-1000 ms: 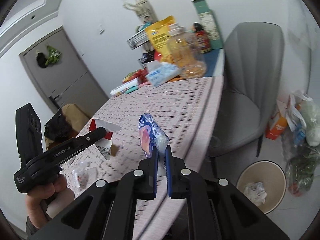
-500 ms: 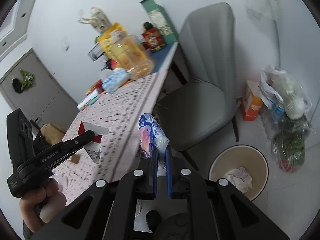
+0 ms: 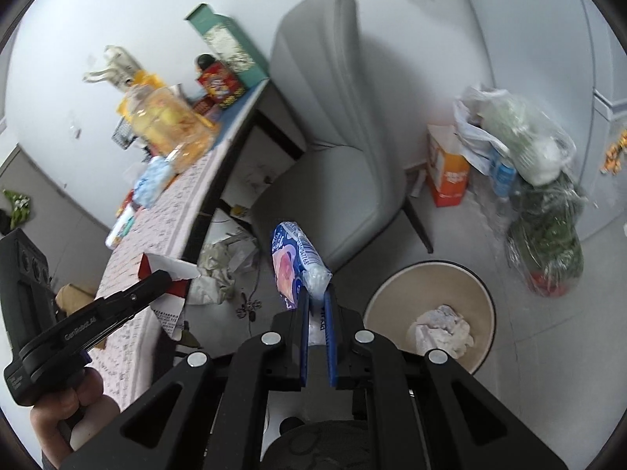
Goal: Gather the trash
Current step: 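Carry the wrapper and tissue pack over the white floor bin, then open both grippers to drop the wrapper and tissue pack into the bin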
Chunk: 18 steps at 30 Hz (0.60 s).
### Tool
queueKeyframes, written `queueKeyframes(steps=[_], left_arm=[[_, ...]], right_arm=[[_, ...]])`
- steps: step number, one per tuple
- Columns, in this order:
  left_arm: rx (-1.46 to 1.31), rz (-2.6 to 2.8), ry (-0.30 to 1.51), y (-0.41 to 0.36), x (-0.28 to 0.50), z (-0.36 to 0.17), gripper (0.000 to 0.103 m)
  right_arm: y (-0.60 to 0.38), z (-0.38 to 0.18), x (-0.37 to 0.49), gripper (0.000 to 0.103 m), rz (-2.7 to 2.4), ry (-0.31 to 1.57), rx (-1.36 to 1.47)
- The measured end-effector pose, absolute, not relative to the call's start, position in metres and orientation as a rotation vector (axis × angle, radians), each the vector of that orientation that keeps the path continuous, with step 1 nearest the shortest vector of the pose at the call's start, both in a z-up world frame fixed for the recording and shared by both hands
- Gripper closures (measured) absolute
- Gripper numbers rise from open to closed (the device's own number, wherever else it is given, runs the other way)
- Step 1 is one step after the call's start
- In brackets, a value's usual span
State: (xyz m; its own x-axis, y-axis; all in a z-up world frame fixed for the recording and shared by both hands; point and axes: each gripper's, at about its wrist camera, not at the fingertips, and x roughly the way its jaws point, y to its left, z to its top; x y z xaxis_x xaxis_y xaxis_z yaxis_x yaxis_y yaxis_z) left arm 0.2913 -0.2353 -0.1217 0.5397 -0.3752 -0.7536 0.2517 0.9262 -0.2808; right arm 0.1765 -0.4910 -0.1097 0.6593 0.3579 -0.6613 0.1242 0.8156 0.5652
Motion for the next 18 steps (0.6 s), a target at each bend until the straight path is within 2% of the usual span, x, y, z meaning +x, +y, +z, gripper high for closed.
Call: queueKeyframes(steps=[4,6,7,8,18], left_arm=[[-0.125,-0.382,0.952,-0.251,0.296,-0.13,0.092],[-0.111,-0.387,0.961,-0.26,0.298,-0.134,0.092],[-0.105,-0.391,0.967,-0.265,0.3,-0.137,0.092],[-0.1,-0.393,0.971,-0.269,0.3,-0.139,0.092],[-0.059,-0.458,1.04,-0.316,0.303,-0.167,0.092]], right_arm=[[-0.505,-0.127,0.182,0.09,0.125,0.872,0.651],[-0.515,-0.136,0.184,0.068,0.123,0.887,0.683],[-0.518,-0.138,0.183,0.053,0.113,0.881,0.682],[-0.523,-0.139,0.18,0.05,0.097,0.873,0.675],[-0.576,-0.151,0.154,0.049,-0.004,0.87,0.719]])
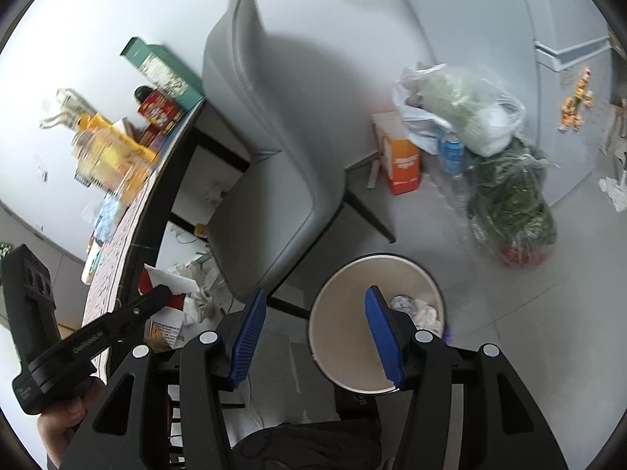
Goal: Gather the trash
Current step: 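Open both grippers to drop the wrapper and tissue pack into the bin, then move both grippers back over the table toward the remaining trash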
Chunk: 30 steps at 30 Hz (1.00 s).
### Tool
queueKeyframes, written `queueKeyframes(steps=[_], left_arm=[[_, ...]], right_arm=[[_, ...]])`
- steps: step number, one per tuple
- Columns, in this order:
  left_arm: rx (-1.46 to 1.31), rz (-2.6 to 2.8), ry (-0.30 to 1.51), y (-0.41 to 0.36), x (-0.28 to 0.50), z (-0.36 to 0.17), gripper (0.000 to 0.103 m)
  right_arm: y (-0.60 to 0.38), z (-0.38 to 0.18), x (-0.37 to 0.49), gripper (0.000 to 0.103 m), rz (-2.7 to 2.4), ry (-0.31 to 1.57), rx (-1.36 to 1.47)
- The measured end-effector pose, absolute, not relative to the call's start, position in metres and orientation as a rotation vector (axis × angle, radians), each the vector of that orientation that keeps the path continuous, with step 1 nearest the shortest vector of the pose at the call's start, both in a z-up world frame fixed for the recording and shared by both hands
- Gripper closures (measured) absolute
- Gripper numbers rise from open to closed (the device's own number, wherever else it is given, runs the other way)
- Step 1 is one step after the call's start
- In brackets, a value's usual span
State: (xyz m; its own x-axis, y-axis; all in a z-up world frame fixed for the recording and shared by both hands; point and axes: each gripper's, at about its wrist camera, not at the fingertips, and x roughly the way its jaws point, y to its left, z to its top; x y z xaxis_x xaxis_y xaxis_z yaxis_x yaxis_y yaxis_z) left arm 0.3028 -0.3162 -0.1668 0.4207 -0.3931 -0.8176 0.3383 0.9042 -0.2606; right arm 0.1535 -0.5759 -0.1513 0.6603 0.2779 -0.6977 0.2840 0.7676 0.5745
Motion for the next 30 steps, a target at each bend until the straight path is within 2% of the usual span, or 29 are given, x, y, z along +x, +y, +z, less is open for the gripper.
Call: queueKeyframes(steps=[2,4,5,8,12,16,19,27,30], left_arm=[[-0.069,-0.486,1.071,-0.325,0.304,-0.173,0.082],[-0.074,-0.492,1.076,-0.33,0.303,-0.175,0.04],[-0.078,-0.495,1.059,-0.329,0.301,-0.172,0.033],[-0.073,-0.492,1.049,-0.326,0.299,-0.168,0.022],[-0.096,-0.476,1.033,-0.311,0.299,-0.158,0.015],[-0.114,-0.448,0.99,-0.291,0.296,-0.139,0.009],[-0.129,-0.429,0.957,-0.276,0.291,-0.125,0.006],[-0.193,-0.38,0.864,-0.226,0.273,-0.084,0.006],[-0.216,-0.36,0.828,-0.204,0.265,-0.071,0.006]], right_arm=[[-0.582,-0.151,0.15,0.048,-0.019,0.867,0.719],[-0.588,-0.151,0.146,0.047,-0.033,0.863,0.721],[-0.59,-0.15,0.145,0.046,-0.035,0.862,0.72],[-0.59,-0.148,0.144,0.043,-0.035,0.854,0.721],[-0.58,-0.141,0.146,0.037,-0.017,0.846,0.712],[-0.566,-0.13,0.148,0.024,-0.001,0.831,0.697],[-0.555,-0.119,0.148,0.019,0.011,0.82,0.681],[-0.52,-0.082,0.149,0.008,0.06,0.773,0.629],[-0.502,-0.065,0.148,0.008,0.082,0.753,0.606]])
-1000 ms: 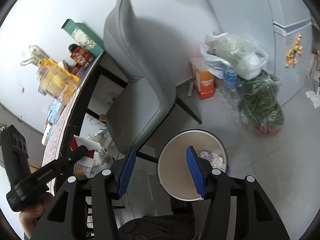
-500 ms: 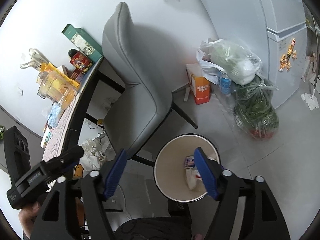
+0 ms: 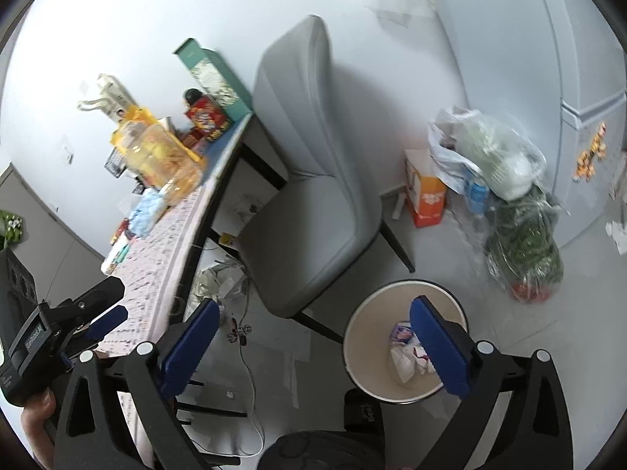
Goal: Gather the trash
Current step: 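Move both grippers back over the table toward the remaining trash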
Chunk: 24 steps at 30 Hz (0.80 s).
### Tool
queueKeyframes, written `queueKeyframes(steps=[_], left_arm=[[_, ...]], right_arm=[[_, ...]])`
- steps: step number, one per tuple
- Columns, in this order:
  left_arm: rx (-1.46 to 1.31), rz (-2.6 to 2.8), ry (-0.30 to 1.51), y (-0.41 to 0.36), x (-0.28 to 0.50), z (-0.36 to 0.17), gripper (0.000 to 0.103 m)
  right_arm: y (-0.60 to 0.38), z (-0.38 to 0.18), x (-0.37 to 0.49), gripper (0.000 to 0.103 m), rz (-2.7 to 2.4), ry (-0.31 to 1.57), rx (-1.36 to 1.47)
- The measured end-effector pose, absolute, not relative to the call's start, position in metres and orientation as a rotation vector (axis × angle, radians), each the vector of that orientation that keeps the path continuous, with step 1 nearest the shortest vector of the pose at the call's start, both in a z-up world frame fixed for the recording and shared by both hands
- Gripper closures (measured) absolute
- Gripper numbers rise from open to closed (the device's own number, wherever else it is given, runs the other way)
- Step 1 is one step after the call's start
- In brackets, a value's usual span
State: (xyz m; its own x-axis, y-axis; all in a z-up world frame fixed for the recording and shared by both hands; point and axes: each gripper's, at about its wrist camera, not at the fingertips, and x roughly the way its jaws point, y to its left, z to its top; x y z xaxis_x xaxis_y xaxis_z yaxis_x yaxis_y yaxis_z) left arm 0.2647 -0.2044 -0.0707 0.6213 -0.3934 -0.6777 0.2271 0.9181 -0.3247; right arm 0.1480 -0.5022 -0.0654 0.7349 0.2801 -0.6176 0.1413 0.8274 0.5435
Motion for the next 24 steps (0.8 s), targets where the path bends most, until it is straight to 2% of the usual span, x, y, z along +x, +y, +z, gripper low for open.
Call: queueKeyframes(steps=[11,24], left_arm=[[-0.307,-0.244,0.73,-0.104,0.233,-0.039,0.006],[-0.416,-0.093,0.654,0.019,0.192,-0.03,0.006]], right_arm=[[-0.415,-0.022,0.145,0.008,0.219,0.737,0.501],[-0.287,0.009,0.141,0.008,0.429,0.729,0.312]])
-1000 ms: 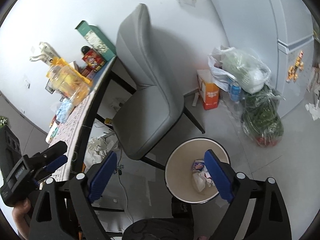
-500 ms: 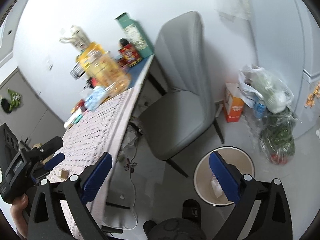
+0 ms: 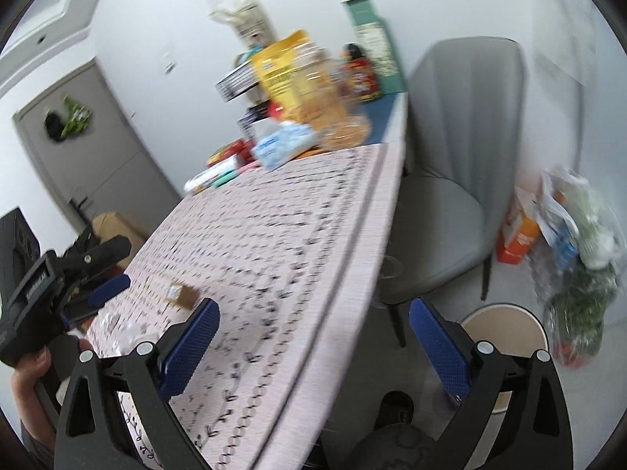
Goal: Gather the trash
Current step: 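Move both grippers back over the table toward the remaining trash, then grasp the silver pill blister pack with the left gripper while the right grasps the brown cardboard box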
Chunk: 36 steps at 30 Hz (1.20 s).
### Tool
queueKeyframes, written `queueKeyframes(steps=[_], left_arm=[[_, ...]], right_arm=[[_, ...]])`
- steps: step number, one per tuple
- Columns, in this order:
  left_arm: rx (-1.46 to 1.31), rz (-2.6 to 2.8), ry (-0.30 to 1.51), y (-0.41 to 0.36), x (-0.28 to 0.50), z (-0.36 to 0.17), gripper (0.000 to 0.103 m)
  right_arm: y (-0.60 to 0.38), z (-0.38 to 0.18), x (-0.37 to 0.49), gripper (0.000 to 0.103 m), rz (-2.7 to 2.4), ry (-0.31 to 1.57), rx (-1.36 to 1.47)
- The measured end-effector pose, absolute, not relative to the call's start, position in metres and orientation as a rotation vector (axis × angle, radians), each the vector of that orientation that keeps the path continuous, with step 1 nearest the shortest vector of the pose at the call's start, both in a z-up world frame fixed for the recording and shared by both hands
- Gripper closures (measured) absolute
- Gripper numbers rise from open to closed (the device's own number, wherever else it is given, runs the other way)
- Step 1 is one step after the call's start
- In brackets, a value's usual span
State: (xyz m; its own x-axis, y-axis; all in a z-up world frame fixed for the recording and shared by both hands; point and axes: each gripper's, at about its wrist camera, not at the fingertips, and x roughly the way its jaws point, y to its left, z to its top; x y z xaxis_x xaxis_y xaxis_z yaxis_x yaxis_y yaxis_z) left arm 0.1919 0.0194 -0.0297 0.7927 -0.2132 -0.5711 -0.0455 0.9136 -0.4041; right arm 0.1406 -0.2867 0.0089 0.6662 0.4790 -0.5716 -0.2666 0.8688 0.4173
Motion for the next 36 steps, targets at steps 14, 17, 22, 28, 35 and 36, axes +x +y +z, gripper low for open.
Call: queueKeyframes(steps=[14,17,22,28,35,36], left_arm=[[-0.455,0.096,0.618,0.135,0.149,-0.042,0.006],[-0.451,0.129,0.621,0.153,0.144,-0.049,0.006],[-0.435,0.181,0.645,0.183,0.138,-0.061,0.007],[-0.407,0.22,0.68,0.212,0.141,-0.074,0.007],[-0.352,0.26,0.754,0.234,0.157,-0.095,0.021],[-0.354,0.264,0.763,0.238,0.159,-0.098,0.023]], right_arm=[[-0.177,0.019,0.138,0.008,0.624,0.709,0.157],[-0.164,0.016,0.139,0.008,0.655,0.717,0.132],[-0.139,0.012,0.143,0.008,0.674,0.719,0.057],[-0.112,0.004,0.154,0.008,0.685,0.733,-0.025],[-0.087,-0.005,0.163,0.008,0.698,0.744,-0.095],[-0.085,-0.006,0.164,0.008,0.702,0.744,-0.103]])
